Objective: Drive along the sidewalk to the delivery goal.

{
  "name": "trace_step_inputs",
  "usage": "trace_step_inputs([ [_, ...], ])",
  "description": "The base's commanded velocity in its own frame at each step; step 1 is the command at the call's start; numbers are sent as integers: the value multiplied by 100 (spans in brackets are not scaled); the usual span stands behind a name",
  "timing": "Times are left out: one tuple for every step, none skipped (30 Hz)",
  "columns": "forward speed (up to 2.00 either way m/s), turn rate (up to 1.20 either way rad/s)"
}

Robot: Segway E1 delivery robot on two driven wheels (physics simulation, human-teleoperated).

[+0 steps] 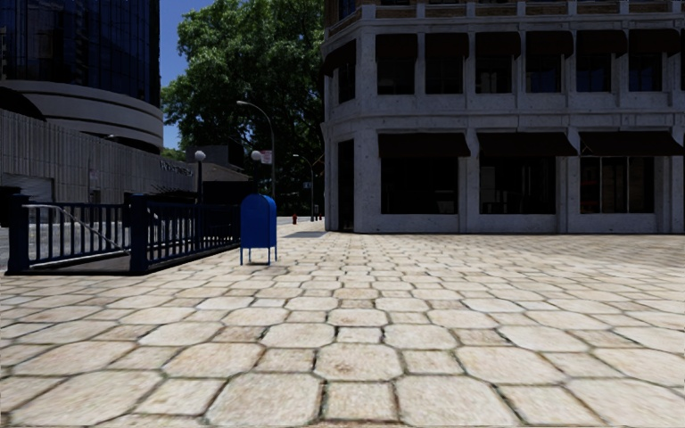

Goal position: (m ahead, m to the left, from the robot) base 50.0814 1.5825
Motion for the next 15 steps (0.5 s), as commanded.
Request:
trace_step_inputs([
  [200,0],
  [200,0],
  [200,0],
  [200,0],
  [200,0],
  [200,0],
  [200,0],
  [200,0],
  [200,0],
  [200,0],
  [200,0],
  [200,0],
  [200,0],
  [200,0],
  [200,0],
])
